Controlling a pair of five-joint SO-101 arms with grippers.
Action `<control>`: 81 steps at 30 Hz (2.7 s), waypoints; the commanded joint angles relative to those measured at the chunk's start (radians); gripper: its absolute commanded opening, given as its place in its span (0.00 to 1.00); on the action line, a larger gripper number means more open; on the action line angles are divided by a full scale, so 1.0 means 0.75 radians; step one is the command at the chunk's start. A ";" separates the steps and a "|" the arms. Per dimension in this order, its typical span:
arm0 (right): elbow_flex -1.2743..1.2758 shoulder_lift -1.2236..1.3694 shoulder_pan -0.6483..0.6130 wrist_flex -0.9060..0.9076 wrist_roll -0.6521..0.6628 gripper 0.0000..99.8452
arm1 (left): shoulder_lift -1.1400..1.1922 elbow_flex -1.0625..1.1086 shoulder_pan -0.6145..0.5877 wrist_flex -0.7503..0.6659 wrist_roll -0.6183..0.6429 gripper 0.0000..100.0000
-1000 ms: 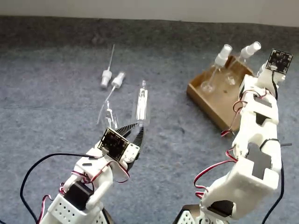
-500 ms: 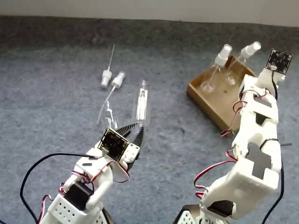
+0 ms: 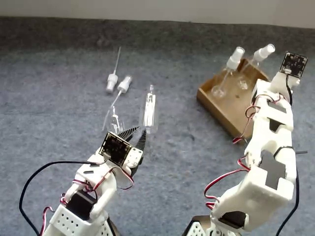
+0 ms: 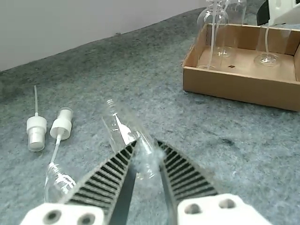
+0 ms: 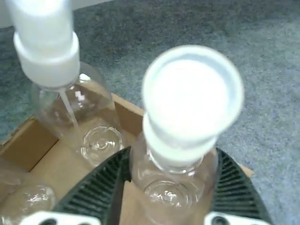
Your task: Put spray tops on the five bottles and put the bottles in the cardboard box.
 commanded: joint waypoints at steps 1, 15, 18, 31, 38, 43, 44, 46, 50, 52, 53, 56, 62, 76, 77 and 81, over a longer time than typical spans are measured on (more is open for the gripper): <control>-0.017 -0.026 0.007 0.015 0.010 0.23 | -0.015 0.028 -0.015 0.002 -0.016 0.01; -0.019 -0.028 0.007 0.146 0.010 0.30 | -0.015 0.028 -0.015 0.002 -0.016 0.01; -0.019 -0.028 0.007 0.146 0.010 0.30 | -0.015 0.028 -0.015 0.002 -0.016 0.01; -0.107 -0.028 0.009 0.449 0.012 0.30 | -0.015 0.028 -0.015 0.002 -0.016 0.01; -0.206 -0.028 0.017 0.570 0.012 0.30 | -0.015 0.028 -0.015 0.004 -0.016 0.01; -0.212 -0.030 0.013 0.568 0.012 0.30 | -0.015 0.028 -0.015 0.004 -0.016 0.01; -0.220 -0.030 0.013 0.568 0.012 0.30 | -0.015 0.028 -0.015 0.004 -0.016 0.01; -0.244 -0.030 0.011 0.568 0.010 0.30 | -0.015 0.028 -0.015 0.004 -0.016 0.01; -0.294 -0.030 0.011 0.572 0.010 0.30 | -0.015 0.028 -0.015 0.004 -0.016 0.01; -0.316 -0.030 0.015 0.574 0.010 0.30 | -0.015 0.028 -0.015 0.004 -0.016 0.01; -0.322 -0.030 0.015 0.574 0.010 0.30 | -0.015 0.028 -0.015 0.004 -0.016 0.01; -0.332 -0.030 0.015 0.574 0.010 0.30 | -0.015 0.028 -0.015 0.004 -0.016 0.01; -0.332 -0.032 0.011 0.576 0.010 0.30 | -0.015 0.028 -0.015 0.004 -0.016 0.01; -0.320 -0.289 -0.001 0.576 0.010 0.30 | -0.015 0.028 -0.015 0.004 -0.016 0.01; -0.320 -0.298 -0.001 0.576 0.010 0.30 | -0.015 0.028 -0.015 0.004 -0.016 0.01; -0.324 -0.328 -0.001 0.576 0.006 0.30 | -0.015 0.028 -0.015 0.004 -0.016 0.01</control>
